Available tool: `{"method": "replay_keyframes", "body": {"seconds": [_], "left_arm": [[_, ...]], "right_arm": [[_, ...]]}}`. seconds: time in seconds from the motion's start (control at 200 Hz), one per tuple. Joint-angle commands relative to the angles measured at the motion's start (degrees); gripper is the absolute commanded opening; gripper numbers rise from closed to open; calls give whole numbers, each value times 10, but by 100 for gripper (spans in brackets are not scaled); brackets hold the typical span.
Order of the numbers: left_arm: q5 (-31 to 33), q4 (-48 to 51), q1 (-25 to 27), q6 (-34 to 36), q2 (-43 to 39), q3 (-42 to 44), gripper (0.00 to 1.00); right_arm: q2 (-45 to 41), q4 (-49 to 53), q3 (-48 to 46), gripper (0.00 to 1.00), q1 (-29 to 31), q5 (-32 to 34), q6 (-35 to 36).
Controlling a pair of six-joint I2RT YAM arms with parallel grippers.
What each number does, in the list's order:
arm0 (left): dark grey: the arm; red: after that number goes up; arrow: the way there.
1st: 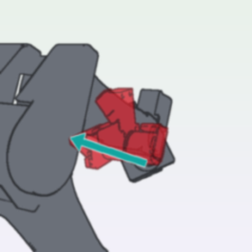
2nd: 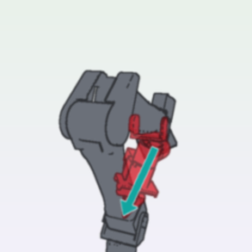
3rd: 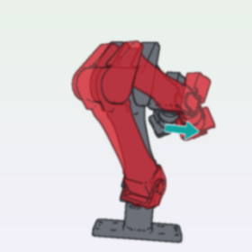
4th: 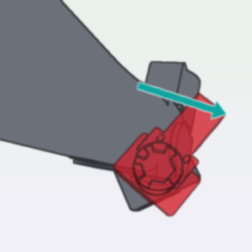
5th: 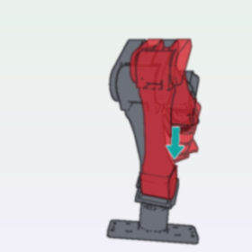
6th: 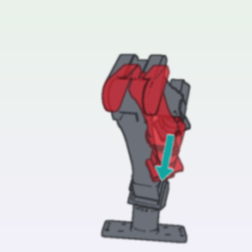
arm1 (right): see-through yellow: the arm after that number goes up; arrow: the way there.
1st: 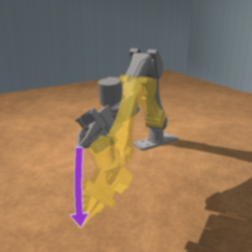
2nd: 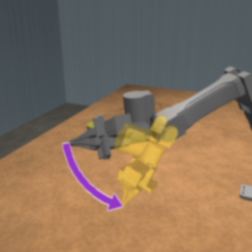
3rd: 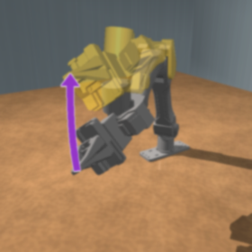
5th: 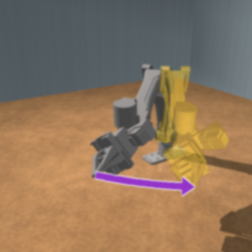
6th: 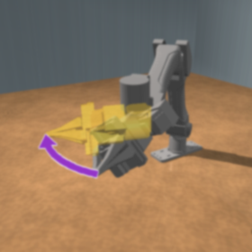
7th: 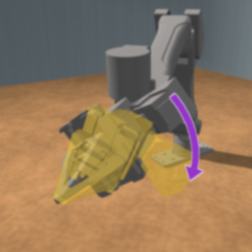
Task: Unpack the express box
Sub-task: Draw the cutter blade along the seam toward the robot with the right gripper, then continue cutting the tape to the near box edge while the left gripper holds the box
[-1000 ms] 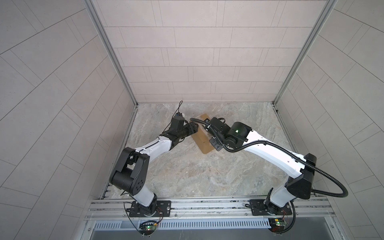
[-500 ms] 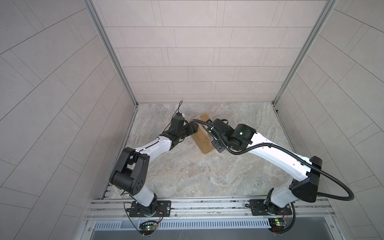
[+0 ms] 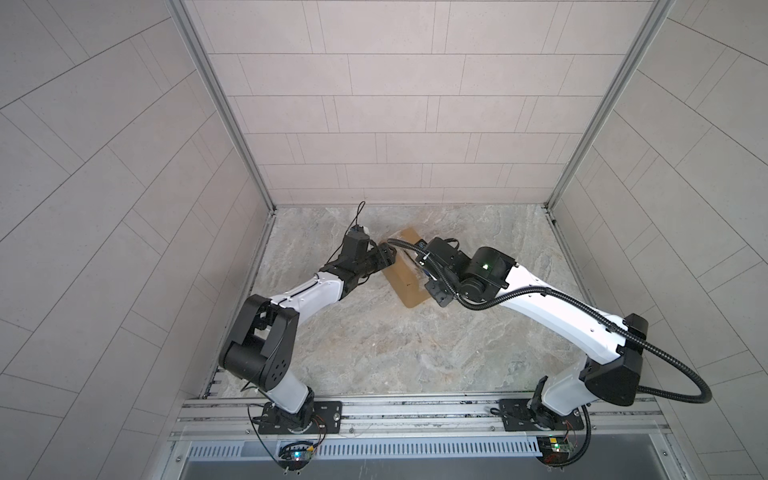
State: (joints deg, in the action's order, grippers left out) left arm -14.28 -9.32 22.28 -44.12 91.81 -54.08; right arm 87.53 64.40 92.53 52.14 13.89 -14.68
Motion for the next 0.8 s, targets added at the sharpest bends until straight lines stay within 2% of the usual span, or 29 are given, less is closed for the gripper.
{"method": "replay_keyframes", "body": {"seconds": [0.0, 0.245, 0.581, 0.796], "left_arm": [[60, 93, -8, 4, 22, 10, 76], [46, 89, -8, 5, 6, 7, 77], [17, 102, -8, 28, -88, -7, 82], [16, 93, 31, 20, -92, -6, 82]], "right_arm": [[-21, 84, -11, 0, 10, -25, -3], [9, 21, -14, 0, 10, -16, 2], [49, 6, 7, 0, 2, 8, 28], [56, 8, 19, 0, -3, 13, 44]]}}
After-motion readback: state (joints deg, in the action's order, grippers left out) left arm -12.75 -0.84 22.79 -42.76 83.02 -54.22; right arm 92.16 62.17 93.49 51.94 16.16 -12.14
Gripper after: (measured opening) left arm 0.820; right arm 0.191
